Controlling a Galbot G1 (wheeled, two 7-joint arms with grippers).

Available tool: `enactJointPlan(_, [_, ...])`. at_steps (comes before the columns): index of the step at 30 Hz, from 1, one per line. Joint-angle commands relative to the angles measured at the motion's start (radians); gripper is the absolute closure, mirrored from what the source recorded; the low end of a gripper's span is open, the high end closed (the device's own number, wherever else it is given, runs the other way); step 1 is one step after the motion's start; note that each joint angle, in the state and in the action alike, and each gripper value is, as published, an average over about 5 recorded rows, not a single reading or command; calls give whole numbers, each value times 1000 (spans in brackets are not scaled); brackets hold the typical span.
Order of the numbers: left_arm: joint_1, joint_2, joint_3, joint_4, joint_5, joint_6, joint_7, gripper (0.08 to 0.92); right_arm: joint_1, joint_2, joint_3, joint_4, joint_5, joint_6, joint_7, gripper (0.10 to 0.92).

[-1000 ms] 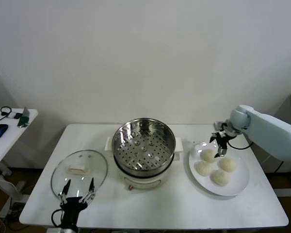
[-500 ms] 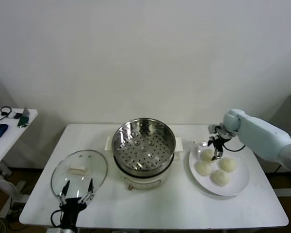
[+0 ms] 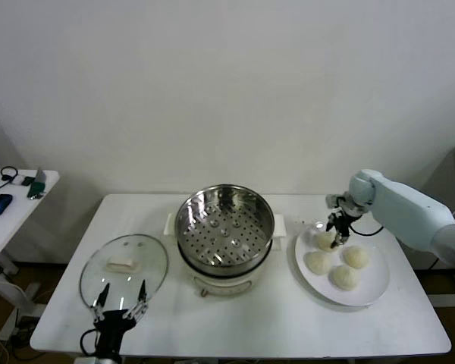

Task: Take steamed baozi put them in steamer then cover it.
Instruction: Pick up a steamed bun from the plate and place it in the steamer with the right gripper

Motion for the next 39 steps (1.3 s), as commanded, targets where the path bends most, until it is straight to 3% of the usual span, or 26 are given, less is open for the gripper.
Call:
enactJointPlan(1, [4,-3,1,-7,2,0,-4,177,164,-49,-131,154,40,54,-2,413])
enactJointPlan(10, [11,-6,10,-16,14,-2,-14,177,613,-34,-339,355,213,289,-30,412])
enactJointPlan(15, [11,-3,17,-20,14,-3,-14,177,794,71,-393,444,286,403,-44,412])
enactJointPlan(23, [10,-3,20,-28,14,-6,-13,177,817,288,-438,530,252,555,-33,414])
enactJointPlan(30, [15,2,22,-37,16,-9,-13,177,619,403,-409,419,47,628,18,414])
enactJointPlan(39, [15,12,21,-21,13,-23,-21,177,387,500,-344,119,-137,700,101,414])
